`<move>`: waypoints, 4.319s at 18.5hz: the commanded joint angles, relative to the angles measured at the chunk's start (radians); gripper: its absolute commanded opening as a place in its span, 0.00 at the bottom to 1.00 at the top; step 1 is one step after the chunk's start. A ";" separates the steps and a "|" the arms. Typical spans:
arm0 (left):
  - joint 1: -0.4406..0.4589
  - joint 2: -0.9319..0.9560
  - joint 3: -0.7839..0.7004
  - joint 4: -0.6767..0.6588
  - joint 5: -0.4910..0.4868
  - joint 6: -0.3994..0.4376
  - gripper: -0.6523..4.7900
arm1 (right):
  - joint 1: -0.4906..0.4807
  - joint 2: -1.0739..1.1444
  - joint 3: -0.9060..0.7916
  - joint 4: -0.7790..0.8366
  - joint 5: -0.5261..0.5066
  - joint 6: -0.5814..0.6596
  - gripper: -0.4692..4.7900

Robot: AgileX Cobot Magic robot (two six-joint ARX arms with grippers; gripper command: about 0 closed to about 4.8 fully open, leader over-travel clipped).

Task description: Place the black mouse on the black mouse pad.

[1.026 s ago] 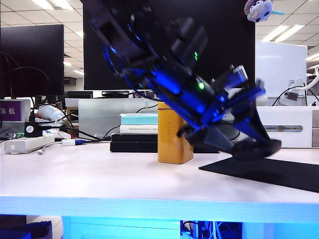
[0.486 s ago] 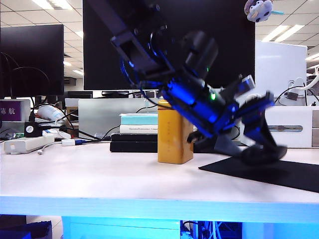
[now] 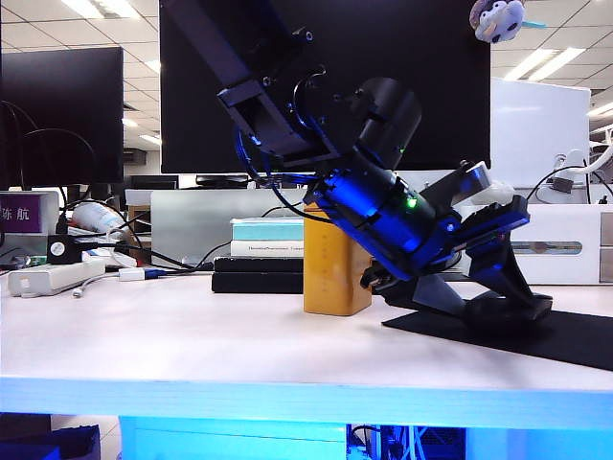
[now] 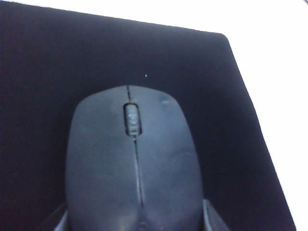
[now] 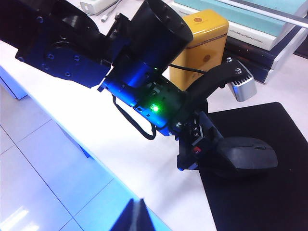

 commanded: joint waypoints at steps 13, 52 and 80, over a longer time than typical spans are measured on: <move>-0.002 -0.226 0.013 -0.093 -0.075 0.054 1.00 | 0.000 -0.001 0.005 0.006 -0.005 0.001 0.08; 0.173 -1.669 -1.106 -0.154 -0.628 0.090 0.11 | -0.002 0.149 -0.102 0.371 0.224 -0.084 0.08; 0.841 -1.494 -1.225 0.281 -0.055 0.060 0.11 | -0.322 0.194 -0.520 1.104 0.324 0.061 0.08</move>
